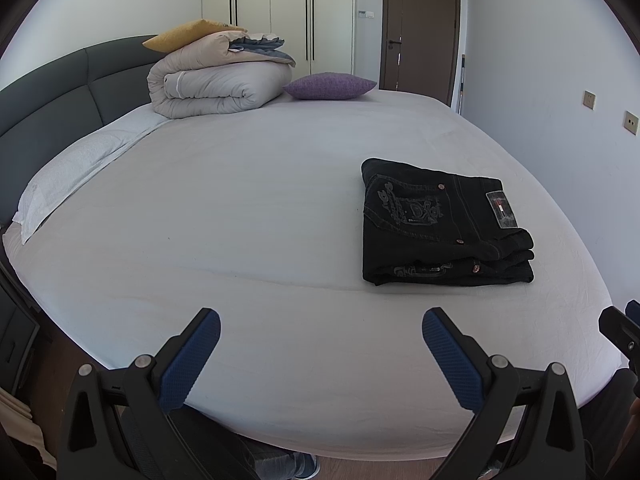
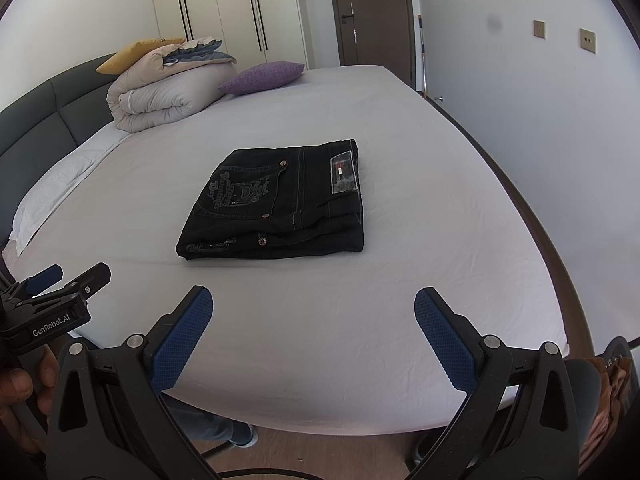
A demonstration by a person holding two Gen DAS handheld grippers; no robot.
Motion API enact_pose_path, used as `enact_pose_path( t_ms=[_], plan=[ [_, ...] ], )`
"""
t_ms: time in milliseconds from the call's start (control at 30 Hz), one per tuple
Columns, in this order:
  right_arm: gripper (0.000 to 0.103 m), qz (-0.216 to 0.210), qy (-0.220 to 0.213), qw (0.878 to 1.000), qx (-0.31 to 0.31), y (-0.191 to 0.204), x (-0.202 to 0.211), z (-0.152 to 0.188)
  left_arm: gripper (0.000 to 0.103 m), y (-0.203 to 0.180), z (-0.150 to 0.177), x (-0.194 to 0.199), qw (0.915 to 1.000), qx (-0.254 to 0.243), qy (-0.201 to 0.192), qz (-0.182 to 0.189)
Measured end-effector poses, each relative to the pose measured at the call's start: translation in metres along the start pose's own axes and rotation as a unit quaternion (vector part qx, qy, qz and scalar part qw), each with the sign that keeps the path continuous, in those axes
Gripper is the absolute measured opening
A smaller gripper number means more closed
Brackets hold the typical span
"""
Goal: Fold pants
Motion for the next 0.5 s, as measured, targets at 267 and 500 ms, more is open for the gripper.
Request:
enact_pose_path(
  t_ms=[267, 500],
  plan=[
    [0.103, 0.0, 0.001, 1.0, -0.001, 0.0006, -0.0003, 0.002, 0.103, 0.0002, 0.0033, 0.0004, 1.0, 0.003, 0.003, 0.002],
    [0.103, -0.001, 0.002, 1.0, -0.003, 0.0002, -0.0011, 0.0051, 0.103, -0.002, 0.0074, 0.0037, 1.0, -0.008, 0.0, 0.0]
  ],
)
Point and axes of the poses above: each gripper's, at about its wrist camera, not at the fingertips, and x roughly against the way its jaws point, y to its left, z to its underside, the point moved 10 cm from there along -x, roughly the way its jaws point, and after that the axes turned 8 degrees about -y, right-handed, at the moved point
